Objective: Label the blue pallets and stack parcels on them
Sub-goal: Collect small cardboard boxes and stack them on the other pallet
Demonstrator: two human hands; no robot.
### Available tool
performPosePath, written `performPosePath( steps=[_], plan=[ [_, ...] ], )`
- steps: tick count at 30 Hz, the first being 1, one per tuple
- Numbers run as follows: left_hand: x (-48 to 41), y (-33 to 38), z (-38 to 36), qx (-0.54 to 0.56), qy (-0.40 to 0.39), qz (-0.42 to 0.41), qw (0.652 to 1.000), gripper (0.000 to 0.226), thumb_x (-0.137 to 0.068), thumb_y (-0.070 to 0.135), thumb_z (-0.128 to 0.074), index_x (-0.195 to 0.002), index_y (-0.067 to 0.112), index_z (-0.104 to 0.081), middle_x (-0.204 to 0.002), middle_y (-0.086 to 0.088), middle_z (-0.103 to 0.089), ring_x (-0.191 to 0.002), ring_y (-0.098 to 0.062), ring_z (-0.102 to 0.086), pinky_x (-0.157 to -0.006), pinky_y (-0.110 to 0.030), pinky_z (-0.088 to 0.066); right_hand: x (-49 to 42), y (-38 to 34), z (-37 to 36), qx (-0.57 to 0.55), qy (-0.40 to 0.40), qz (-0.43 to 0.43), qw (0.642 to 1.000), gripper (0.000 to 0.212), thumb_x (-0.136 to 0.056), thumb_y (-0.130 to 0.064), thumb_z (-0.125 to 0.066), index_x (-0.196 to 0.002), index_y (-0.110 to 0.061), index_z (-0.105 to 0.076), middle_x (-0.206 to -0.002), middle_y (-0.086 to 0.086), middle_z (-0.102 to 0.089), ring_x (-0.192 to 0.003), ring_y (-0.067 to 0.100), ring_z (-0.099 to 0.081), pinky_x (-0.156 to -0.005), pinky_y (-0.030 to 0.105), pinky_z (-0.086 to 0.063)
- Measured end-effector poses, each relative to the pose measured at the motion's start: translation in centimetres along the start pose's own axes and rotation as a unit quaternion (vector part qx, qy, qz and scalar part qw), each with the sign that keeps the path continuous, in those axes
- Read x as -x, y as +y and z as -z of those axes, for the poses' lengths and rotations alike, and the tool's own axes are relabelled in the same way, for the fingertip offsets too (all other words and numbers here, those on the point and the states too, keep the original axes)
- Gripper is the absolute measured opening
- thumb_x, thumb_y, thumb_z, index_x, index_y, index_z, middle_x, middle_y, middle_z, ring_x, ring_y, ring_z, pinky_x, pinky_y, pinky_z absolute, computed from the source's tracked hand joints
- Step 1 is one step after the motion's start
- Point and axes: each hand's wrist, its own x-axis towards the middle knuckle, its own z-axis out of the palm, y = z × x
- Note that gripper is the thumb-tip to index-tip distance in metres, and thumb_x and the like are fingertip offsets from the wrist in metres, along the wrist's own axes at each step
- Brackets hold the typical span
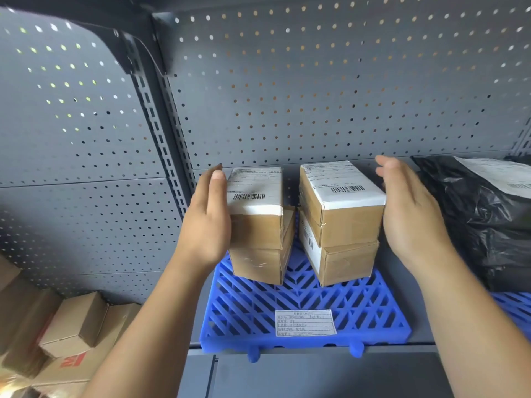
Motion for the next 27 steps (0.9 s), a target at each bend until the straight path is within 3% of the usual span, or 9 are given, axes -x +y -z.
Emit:
performPosePath(
  steps=[2, 4, 5, 8, 12, 19, 27],
  plan=[
    [0.0, -0.9, 0.1, 0.077, -0.019, 0.052, 0.996, 0.076, -0.085, 0.083, -0.023, -0.146, 0.047, -0.050, -0.145, 0.018, -0.057, -0.136, -0.006, -0.051, -0.118, -0.041, -0.038, 0.1, 1.2, 0.1, -0.064, -0.015, -0.037, 0.997, 0.055, -0.084, -0.081, -0.024, -0.118, -0.058, -0.060, -0.136, -0.021, -0.059, -0.131, 0.003, -0.051, -0.115, 0.041, -0.035],
    [0.0, -1.6, 0.1, 0.164, -0.044, 0.099, 0.980, 0.069, -0.090, 0.080, -0.024, -0.142, 0.047, -0.055, -0.136, 0.017, -0.066, -0.125, -0.006, -0.060, -0.105, -0.035, -0.047, 0.2, 2.3, 0.3, -0.126, -0.039, -0.074, 0.989, 0.059, -0.078, -0.089, -0.026, -0.115, -0.061, -0.063, -0.135, -0.019, -0.062, -0.130, 0.003, -0.053, -0.117, 0.046, -0.034],
    [0.1, -2.0, 0.1, 0.194, -0.053, 0.113, 0.973, 0.067, -0.094, 0.077, -0.023, -0.143, 0.043, -0.056, -0.133, 0.015, -0.069, -0.122, -0.006, -0.063, -0.102, -0.034, -0.049, 0.3, 2.8, 0.3, -0.159, -0.054, -0.091, 0.982, 0.065, -0.076, -0.091, -0.027, -0.119, -0.058, -0.064, -0.134, -0.018, -0.064, -0.128, 0.002, -0.055, -0.117, 0.046, -0.033],
    [0.3, -3.0, -0.3, 0.249, -0.095, 0.134, 0.954, 0.068, -0.104, 0.068, -0.015, -0.144, 0.031, -0.056, -0.132, 0.008, -0.072, -0.126, -0.009, -0.064, -0.109, -0.040, -0.044, 0.5, 4.0, 0.2, -0.234, -0.115, -0.127, 0.957, 0.084, -0.080, -0.088, -0.025, -0.141, -0.040, -0.055, -0.138, -0.016, -0.063, -0.128, 0.001, -0.056, -0.116, 0.042, -0.033],
    [0.8, -3.9, -0.8, 0.263, -0.129, 0.144, 0.945, 0.068, -0.106, 0.063, -0.010, -0.139, 0.031, -0.060, -0.135, 0.004, -0.070, -0.131, -0.013, -0.061, -0.118, -0.048, -0.036, 1.5, 4.7, -0.5, -0.257, -0.147, -0.128, 0.947, 0.074, -0.093, -0.077, -0.014, -0.141, -0.039, -0.054, -0.142, -0.015, -0.061, -0.135, 0.001, -0.050, -0.118, 0.040, -0.029],
    [2.0, -4.3, -1.7, 0.275, -0.131, 0.157, 0.940, 0.064, -0.104, 0.065, -0.014, -0.140, 0.038, -0.059, -0.137, 0.006, -0.069, -0.133, -0.014, -0.060, -0.119, -0.054, -0.036, 2.6, 5.0, -1.2, -0.291, -0.166, -0.159, 0.929, 0.070, -0.098, -0.071, -0.009, -0.143, -0.039, -0.052, -0.139, -0.008, -0.064, -0.131, 0.009, -0.056, -0.111, 0.046, -0.040],
    [3.1, -4.4, -2.6, 0.263, -0.136, 0.144, 0.944, 0.057, -0.111, 0.052, -0.017, -0.139, 0.034, -0.062, -0.142, 0.004, -0.066, -0.139, -0.015, -0.053, -0.122, -0.054, -0.030, 3.7, 5.1, -1.9, -0.290, -0.171, -0.133, 0.932, 0.065, -0.103, -0.062, -0.008, -0.148, -0.036, -0.047, -0.144, -0.009, -0.059, -0.137, 0.009, -0.050, -0.117, 0.048, -0.033]
  ],
)
